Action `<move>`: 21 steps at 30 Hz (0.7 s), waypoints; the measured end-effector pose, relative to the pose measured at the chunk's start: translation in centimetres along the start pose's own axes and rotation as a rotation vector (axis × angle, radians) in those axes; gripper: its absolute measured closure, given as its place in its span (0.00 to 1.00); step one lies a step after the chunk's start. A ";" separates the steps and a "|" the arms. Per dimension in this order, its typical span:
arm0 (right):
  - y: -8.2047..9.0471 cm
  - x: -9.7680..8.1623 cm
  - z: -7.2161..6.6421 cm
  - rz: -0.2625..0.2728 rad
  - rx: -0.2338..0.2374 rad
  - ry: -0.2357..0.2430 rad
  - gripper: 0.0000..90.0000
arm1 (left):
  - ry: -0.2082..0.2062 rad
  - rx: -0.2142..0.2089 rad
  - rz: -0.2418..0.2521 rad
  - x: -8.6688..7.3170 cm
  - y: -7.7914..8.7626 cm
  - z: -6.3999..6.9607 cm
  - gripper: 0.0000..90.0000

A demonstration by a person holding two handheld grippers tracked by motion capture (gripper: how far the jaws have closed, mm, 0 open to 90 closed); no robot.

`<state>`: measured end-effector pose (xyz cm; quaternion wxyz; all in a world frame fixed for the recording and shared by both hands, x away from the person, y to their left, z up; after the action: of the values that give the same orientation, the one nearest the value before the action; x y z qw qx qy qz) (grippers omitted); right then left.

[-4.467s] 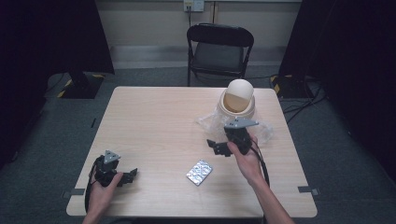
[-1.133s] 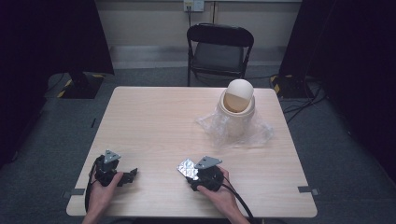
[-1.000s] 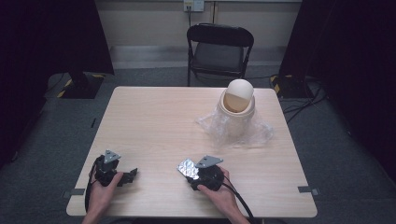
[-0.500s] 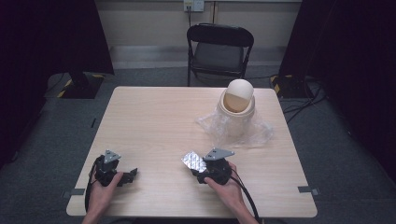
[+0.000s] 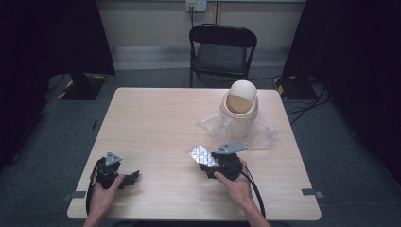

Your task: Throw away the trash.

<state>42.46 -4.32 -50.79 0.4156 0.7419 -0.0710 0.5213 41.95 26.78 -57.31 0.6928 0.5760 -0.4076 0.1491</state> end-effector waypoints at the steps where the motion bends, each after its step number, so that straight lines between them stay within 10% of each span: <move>1: 0.3 0.4 0.2 0.008 0.000 0.000 0.38 | 0.000 0.002 0.000 0.0 0.0 0.0 0.00; 21: 2.8 3.4 3.1 0.055 -0.050 -0.022 0.38 | 0.000 0.000 0.000 0.0 0.0 0.0 0.00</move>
<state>44.67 -7.19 -46.83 0.4186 0.7348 -0.1090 0.5224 41.96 26.78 -57.31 0.6927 0.5761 -0.4075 0.1493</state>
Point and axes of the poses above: each handheld gripper's, and its own axes: y roughly backward along the jaws, x roughly out of its top, z roughly to its right, the point moved 10 cm from there along -y, roughly forward along the jaws, and after that the axes turned 2 degrees about z, right-handed, at the moved point
